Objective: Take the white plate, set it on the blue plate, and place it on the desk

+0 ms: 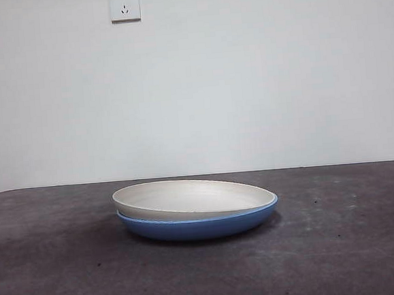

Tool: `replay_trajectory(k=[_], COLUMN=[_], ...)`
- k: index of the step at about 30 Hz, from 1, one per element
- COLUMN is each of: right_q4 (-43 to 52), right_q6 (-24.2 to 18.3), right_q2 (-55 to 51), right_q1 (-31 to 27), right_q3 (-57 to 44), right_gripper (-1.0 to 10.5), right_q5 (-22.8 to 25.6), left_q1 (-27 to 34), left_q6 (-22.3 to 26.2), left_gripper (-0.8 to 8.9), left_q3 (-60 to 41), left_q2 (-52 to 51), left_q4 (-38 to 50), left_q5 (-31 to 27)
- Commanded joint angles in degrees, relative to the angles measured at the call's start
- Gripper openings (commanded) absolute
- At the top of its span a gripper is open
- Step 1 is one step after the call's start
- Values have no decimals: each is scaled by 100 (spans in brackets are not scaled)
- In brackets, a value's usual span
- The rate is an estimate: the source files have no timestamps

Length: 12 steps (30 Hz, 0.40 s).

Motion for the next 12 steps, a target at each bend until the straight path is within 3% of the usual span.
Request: replay_trajectory(k=[1, 5, 12], right_q4=[52, 52, 52], right_q6=[-79, -79, -81], right_q2=[44, 44, 44], right_q1=[35, 35, 35], right_q3=[94, 94, 94], right_gripper=[9, 8, 8], right_q5=[-17, -17, -17], left_q1=[546, 1434, 2529], left_q6=[302, 498, 520], left_gripper=[13, 13, 13], left_q3=[61, 50, -577], left_q2=[-328, -835, -1864], left_q4=[680, 1375, 2581], left_q5=[-74, -354, -1792])
